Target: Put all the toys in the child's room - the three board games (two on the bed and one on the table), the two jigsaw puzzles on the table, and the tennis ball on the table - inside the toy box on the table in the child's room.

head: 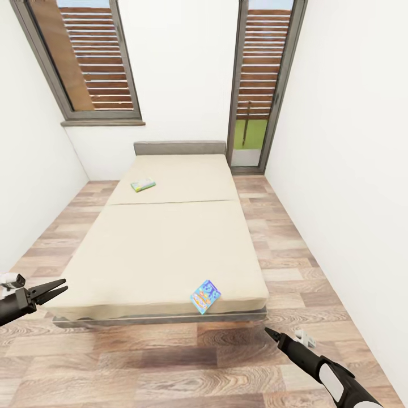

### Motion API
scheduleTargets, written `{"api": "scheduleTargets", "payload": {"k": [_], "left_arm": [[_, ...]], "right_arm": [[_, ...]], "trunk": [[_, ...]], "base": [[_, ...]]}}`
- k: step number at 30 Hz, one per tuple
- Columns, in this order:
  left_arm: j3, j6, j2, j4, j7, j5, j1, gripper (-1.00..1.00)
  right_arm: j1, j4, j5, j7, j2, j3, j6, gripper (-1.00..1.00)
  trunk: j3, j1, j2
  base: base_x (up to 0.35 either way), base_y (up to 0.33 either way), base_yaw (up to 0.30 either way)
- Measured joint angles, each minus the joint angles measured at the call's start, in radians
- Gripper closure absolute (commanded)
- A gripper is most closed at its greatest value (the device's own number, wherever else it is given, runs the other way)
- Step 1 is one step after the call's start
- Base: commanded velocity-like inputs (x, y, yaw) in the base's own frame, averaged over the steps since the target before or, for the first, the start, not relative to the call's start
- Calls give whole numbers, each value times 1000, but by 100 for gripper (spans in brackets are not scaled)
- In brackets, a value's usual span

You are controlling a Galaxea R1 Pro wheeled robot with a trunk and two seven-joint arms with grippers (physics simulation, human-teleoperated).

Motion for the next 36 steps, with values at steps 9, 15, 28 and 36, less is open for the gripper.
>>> {"api": "scheduleTargets", "payload": {"k": [9,15,28,36], "left_arm": [[1,0,0,0,0,0,0,-100],[2,0,0,0,0,0,0,-100],[3,0,0,0,0,0,0,-100],[2,0,0,0,0,0,0,-100]], "right_arm": [[0,0,0,0,1,1,-1,-100],[0,0,0,-1,1,1,-1,-100],[0,0,1,-1,1,1,-1,-100],[0,0,2,-1,1,1,-2,-100]], "trunk": [[15,0,0],[25,0,0],[47,0,0],[60,0,0]], "base": [[-69,0,0],[-66,0,0],[-66,0,0],[-37,0,0]]}}
